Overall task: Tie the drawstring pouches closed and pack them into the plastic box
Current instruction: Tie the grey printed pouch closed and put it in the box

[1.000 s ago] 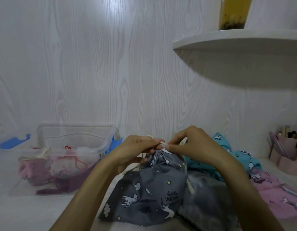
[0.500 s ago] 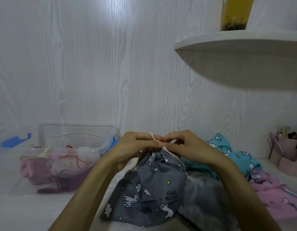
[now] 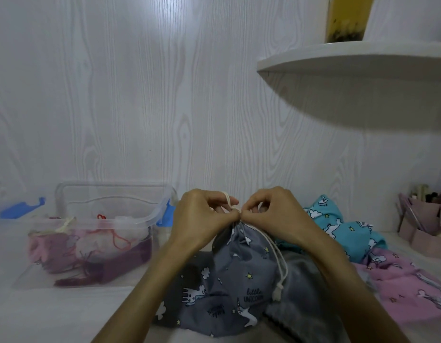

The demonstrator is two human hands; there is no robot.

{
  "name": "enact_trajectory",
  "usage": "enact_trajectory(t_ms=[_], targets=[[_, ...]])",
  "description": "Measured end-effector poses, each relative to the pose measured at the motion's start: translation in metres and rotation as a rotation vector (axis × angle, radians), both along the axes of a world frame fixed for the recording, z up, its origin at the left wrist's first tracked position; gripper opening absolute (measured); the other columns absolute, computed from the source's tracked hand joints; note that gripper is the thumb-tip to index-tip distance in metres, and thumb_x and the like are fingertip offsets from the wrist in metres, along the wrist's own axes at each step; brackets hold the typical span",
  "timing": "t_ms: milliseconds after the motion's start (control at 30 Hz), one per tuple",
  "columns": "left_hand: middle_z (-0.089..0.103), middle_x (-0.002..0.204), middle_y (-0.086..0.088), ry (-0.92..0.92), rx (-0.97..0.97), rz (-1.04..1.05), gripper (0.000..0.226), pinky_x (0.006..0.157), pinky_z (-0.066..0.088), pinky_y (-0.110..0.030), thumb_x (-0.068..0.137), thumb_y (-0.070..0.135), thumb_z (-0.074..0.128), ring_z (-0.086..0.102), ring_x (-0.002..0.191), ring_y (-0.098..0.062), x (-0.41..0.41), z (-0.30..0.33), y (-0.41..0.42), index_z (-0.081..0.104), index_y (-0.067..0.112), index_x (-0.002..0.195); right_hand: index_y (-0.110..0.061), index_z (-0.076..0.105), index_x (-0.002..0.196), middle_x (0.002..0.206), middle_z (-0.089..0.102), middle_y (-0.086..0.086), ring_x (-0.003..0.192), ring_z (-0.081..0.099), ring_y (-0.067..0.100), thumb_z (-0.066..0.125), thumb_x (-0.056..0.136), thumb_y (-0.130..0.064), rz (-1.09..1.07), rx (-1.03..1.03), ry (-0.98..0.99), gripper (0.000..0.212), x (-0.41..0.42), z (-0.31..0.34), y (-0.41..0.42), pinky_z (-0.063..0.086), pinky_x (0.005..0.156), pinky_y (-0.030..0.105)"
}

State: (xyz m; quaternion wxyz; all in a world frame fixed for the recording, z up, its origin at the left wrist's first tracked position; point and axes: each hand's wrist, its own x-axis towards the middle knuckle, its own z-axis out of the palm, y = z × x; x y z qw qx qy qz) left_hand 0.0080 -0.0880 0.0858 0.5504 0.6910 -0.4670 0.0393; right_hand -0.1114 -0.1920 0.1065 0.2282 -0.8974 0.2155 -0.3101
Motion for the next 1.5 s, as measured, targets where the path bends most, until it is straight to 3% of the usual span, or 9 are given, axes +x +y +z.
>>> enact_trajectory(t_ms=[200,500,767,1000,1067,1200,1267,1400,1500], targets=[[0.071,0.074,0.021,-0.154,-0.104,0.037,0.005,0.067,0.056,-0.033,0.077,0.031,0.074,0.064,0.07,0.001,0.007,-0.013,-0.004,0.077,0.03,0.08,-0.029,0.072,0.072,0.069,0.065,-0.01,0.06,0.056,0.005,0.069,0.078,-0.034,0.016,-0.052,-0.018,0.009,0.001,-0.004,-0.003,0.05,0.063,0.026],[0.071,0.072,0.013,-0.325,-0.449,0.013,0.013,0.052,0.044,-0.014,0.074,0.034,0.077,0.063,0.063,-0.001,0.005,-0.014,-0.005,0.073,0.021,0.072,-0.022,0.072,0.1,0.089,0.071,0.012,0.072,0.058,0.011,0.067,0.083,-0.027,0.259,0.55,0.014,0.018,-0.012,0.005,-0.013,0.044,0.069,0.024],[0.073,0.073,0.012,-0.036,-0.272,-0.133,0.001,0.06,0.054,-0.024,0.075,0.024,0.077,0.068,0.071,-0.005,0.007,-0.01,-0.006,0.077,0.023,0.076,-0.018,0.073,0.083,0.073,0.071,-0.001,0.058,0.059,0.006,0.066,0.085,-0.021,0.126,0.506,-0.17,0.008,-0.012,0.005,-0.014,0.045,0.053,0.016],[0.073,0.071,-0.002,0.299,-0.251,-0.157,0.009,0.066,0.054,-0.019,0.073,0.016,0.079,0.069,0.067,-0.008,0.01,0.002,-0.01,0.074,0.008,0.071,-0.022,0.054,0.092,0.093,0.047,-0.01,0.084,0.046,0.011,0.041,0.096,-0.032,-0.199,-0.523,-0.067,0.017,-0.005,0.0,-0.015,0.03,0.082,0.031],[0.072,0.072,-0.004,0.331,-0.215,-0.181,0.01,0.056,0.048,-0.011,0.074,0.013,0.078,0.066,0.062,-0.002,0.012,0.006,-0.006,0.073,0.004,0.073,-0.025,0.059,0.087,0.086,0.054,-0.01,0.083,0.044,0.01,0.051,0.093,-0.032,-0.166,-0.355,-0.14,0.012,-0.003,0.0,-0.016,0.033,0.081,0.028],[0.071,0.073,-0.005,0.331,-0.111,-0.284,0.01,0.051,0.043,-0.005,0.077,0.007,0.074,0.065,0.06,0.001,0.005,0.008,-0.002,0.071,-0.003,0.077,-0.011,0.061,0.065,0.07,0.056,0.002,0.071,0.048,0.014,0.059,0.076,-0.015,0.333,0.903,-0.416,0.012,-0.003,0.01,-0.001,0.039,0.073,0.026],[0.071,0.072,-0.006,0.308,-0.085,-0.279,0.012,0.051,0.044,-0.007,0.076,0.007,0.075,0.064,0.058,0.002,0.004,0.008,-0.002,0.071,-0.005,0.077,-0.012,0.049,0.05,0.058,0.044,0.002,0.06,0.041,0.013,0.048,0.081,-0.021,0.39,1.148,-0.489,0.032,0.0,0.009,-0.002,0.034,0.067,0.028],[0.075,0.076,-0.006,0.236,0.017,-0.16,0.01,0.078,0.058,-0.037,0.07,0.02,0.082,0.072,0.075,-0.016,0.013,0.0,-0.005,0.074,0.013,0.067,-0.016,0.036,0.046,0.061,0.054,0.0,0.061,0.055,0.02,0.025,0.096,-0.054,-0.236,0.334,-0.089,0.064,0.005,-0.004,-0.016,0.04,0.075,0.034],[0.074,0.07,-0.003,0.197,0.088,-0.115,0.013,0.079,0.058,-0.042,0.067,0.026,0.084,0.072,0.073,-0.018,0.009,-0.003,-0.008,0.076,0.015,0.066,-0.015,0.042,0.044,0.058,0.056,0.0,0.065,0.055,0.022,0.021,0.096,-0.056,-0.319,0.233,-0.047,0.07,0.001,-0.005,-0.029,0.04,0.08,0.035]])
